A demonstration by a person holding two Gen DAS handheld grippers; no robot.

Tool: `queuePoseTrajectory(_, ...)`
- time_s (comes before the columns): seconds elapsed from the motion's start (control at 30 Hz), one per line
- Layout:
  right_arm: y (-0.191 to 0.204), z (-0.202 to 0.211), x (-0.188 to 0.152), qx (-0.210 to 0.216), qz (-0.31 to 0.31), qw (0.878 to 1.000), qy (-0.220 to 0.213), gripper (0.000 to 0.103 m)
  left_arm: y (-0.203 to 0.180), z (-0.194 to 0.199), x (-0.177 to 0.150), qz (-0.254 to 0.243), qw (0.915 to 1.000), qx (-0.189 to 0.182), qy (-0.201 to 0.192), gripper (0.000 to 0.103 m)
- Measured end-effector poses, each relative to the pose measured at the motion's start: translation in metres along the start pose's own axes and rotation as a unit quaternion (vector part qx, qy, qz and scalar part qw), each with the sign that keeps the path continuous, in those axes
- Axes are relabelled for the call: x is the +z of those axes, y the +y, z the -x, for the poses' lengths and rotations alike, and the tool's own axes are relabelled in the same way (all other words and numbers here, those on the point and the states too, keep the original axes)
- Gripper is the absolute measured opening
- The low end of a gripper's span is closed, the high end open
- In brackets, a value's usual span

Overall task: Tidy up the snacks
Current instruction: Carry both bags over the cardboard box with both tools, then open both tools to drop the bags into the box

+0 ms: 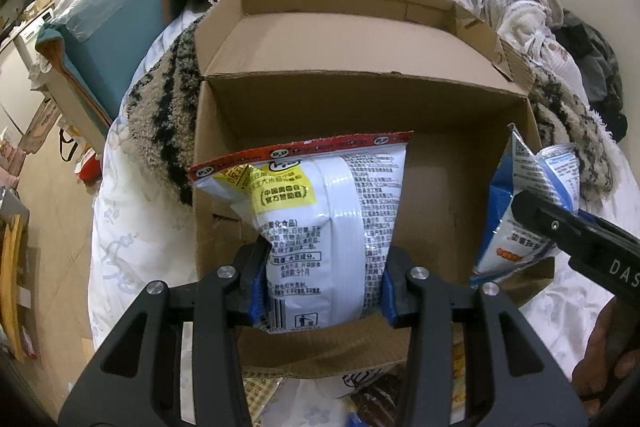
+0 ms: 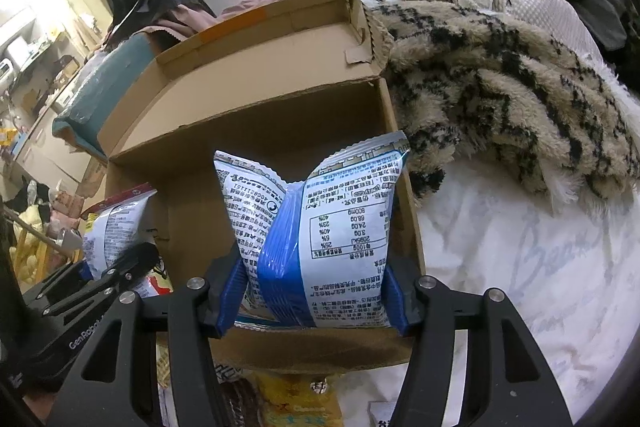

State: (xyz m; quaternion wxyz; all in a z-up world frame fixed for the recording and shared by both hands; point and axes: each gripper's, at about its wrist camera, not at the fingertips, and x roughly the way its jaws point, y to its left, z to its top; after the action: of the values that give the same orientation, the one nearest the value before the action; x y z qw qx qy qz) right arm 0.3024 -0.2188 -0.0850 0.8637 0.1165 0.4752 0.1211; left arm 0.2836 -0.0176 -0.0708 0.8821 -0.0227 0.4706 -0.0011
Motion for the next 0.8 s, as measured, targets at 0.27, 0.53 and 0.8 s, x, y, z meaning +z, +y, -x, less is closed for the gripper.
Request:
queuePoseTrajectory(0.27,-0.001,0.006,0.002,0.007,-0.008,1.0,-0.011,0.082,-0.001,0.015,0.001,0.004,0.9995,0.0,-0.032,0.094)
queuePoseTrajectory(0.53,0.007,0.009,0.002,0.01,0.009,1.0,-0.013,0.083,0.0,0.019,0.0,0.002,0.9992,-0.005,-0.038,0.094)
queuePoseTrajectory(0.8,0.009,0.016,0.004,0.015,0.013,1.0,-0.024,0.083,0.002,0.027,-0.003,0.005,0.9983,0.005,-0.057,0.094)
